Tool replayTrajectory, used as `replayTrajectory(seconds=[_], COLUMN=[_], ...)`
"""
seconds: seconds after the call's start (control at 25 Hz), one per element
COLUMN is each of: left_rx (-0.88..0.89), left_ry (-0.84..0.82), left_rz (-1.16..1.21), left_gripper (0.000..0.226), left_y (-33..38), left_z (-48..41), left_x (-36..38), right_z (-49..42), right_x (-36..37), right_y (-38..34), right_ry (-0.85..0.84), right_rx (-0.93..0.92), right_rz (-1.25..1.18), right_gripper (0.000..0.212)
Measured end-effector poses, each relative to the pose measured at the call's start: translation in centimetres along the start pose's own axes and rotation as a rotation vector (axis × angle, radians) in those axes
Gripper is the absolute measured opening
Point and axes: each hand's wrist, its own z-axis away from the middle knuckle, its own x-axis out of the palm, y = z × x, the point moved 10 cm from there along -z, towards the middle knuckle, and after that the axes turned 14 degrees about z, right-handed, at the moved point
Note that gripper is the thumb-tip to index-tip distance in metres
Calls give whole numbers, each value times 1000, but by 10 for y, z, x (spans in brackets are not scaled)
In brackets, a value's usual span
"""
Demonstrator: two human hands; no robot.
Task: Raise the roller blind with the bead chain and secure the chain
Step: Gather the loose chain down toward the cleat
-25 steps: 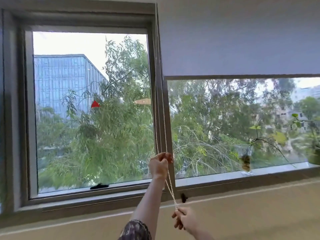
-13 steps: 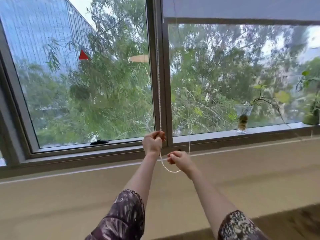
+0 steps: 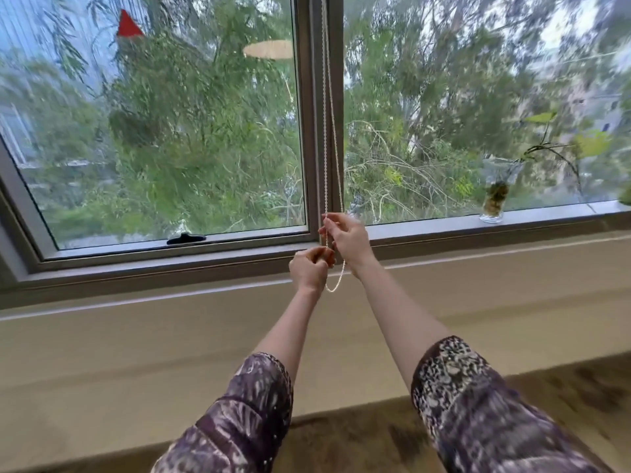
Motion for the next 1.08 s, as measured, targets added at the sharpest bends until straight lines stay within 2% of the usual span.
replayTrajectory(seconds=[0.16,0.32,0.52,0.68,0.88,1.08], left_rx=[35,-39,-38,93,249,402], left_ry=[-39,-142,-202,-241,-287,-370], left_rz=[-62,-96,-359,-551,-608,-653], left_gripper=[18,23,28,27,21,37], left_y=[-22,-66,-111,-132,-150,-161], left_z=[-20,-40,-54,-65,-85,-103], left_x=[11,19,14,15,26,50], right_z=[-26,-43,-46,-51,-66,-86], right_x=[12,34,61,81,97,92], right_y=[30,62,106,139,167,205], right_ry=[27,-32,-18,7,36,97], right_rx=[35,38,50,77,84,68], right_rz=[70,187,285,304,338,440], right_gripper=[15,14,15,16,14,12])
